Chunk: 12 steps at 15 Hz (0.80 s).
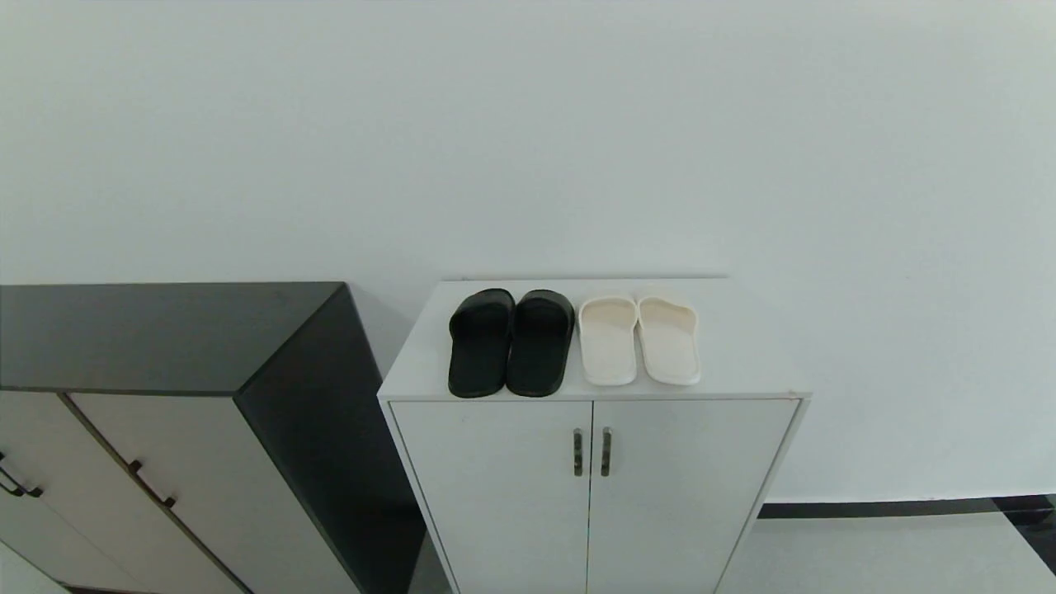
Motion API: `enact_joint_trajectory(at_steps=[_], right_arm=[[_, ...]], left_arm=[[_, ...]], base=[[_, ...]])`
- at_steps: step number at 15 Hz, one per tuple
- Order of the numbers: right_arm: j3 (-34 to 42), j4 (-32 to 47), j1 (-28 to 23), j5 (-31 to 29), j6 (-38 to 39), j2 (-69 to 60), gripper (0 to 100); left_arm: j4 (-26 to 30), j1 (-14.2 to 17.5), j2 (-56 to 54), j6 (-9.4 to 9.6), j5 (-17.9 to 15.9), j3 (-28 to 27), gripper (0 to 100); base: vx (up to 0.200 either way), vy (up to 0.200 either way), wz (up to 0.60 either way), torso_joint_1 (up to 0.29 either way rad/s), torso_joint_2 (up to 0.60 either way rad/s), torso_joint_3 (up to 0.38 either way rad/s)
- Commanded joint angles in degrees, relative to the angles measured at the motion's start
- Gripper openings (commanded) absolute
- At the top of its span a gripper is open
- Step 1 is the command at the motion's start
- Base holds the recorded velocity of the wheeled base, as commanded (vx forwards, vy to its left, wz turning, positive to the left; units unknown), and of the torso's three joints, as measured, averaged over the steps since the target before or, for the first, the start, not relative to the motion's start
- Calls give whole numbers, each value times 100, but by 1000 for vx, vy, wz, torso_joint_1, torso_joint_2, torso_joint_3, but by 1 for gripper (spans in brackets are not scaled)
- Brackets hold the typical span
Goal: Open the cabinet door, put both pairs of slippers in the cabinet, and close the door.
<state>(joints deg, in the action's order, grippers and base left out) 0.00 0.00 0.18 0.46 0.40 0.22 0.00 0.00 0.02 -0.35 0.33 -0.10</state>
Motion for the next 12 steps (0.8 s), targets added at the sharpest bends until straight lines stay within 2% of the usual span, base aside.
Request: enact_joint_trajectory(at_steps=[1,5,6,7,8,9,11,12], right_arm=[[0,-9,17,-2,13,215,100],[0,-26,61,-20,144,101,100],[-817,-343,61,-20,522,251,100],[-1644,-114,140,15,1076,1085,100],[-1591,53,157,129,707,2000,100],[-1248,-211,307,340,83,2984,100],[-1037,-1819,1098,376,601,4733,100],[-1063,-2320,1282,332,812,5190,100]], left_arm=[[0,0,6,0,2,1,0],[0,0,6,35,2,1,0],[0,0,6,35,2,1,0],[0,0,6,35,-7,1,0],[0,0,6,35,2,1,0],[0,0,6,35,2,1,0],[0,0,6,35,2,1,0],[0,0,6,35,-7,1,0]], base=[[0,0,0,0,0,0],[0,0,0,0,0,0],[0,0,0,0,0,0],[0,0,0,0,0,0],[0,0,0,0,0,0],[0,0,0,0,0,0],[0,0,0,0,0,0],[0,0,0,0,0,0]])
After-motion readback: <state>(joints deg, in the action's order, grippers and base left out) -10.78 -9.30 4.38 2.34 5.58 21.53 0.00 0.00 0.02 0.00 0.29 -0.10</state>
